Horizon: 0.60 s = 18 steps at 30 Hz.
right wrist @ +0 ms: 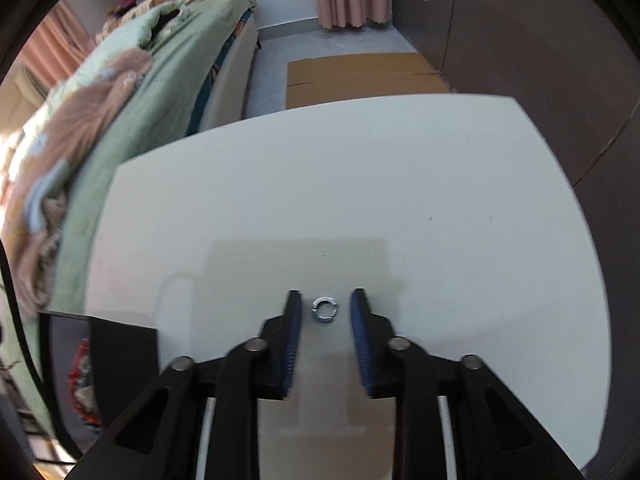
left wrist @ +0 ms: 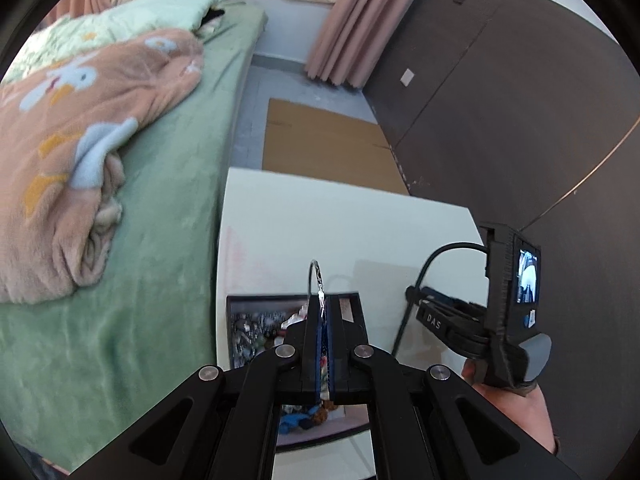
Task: Organize jewelry
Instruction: 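Carry the hoop into the box while the right tool grasps the small silver ring, then drop the small silver ring into the box with the right tool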
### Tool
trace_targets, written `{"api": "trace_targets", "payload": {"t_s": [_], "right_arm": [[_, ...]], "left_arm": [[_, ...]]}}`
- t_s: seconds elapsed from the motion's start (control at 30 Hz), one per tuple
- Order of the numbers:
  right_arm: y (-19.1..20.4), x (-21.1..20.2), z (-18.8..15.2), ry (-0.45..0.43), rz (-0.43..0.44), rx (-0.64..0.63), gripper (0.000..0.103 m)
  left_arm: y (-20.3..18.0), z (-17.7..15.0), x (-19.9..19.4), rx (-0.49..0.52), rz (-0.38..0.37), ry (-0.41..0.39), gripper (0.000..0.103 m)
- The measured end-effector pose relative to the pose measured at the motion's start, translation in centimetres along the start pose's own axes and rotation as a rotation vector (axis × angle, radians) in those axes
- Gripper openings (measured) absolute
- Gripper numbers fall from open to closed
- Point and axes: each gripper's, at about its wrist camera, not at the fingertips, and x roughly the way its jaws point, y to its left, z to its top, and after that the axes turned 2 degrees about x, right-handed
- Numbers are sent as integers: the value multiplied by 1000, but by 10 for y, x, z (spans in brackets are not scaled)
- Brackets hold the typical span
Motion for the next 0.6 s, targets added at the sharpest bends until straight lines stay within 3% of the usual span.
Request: {"api": "trace_targets", "payload": {"t_s": [0.2,0.27,0.33,0.6], "right_arm": [[-2,-5,-5,-4,-3,-19,14],[-7,-8,-7,-2,35,2,14],[-10,-17,-8,-23,66,17,14],[-3,-70,-13,-128,255,33,14]], "left_arm": [[4,-3,1,-11,20,61,4],[5,-5,3,-14,28,77,21],[9,-6,2,-27,23,75,52],[25,-3,-17,-77,14,11,56]]}}
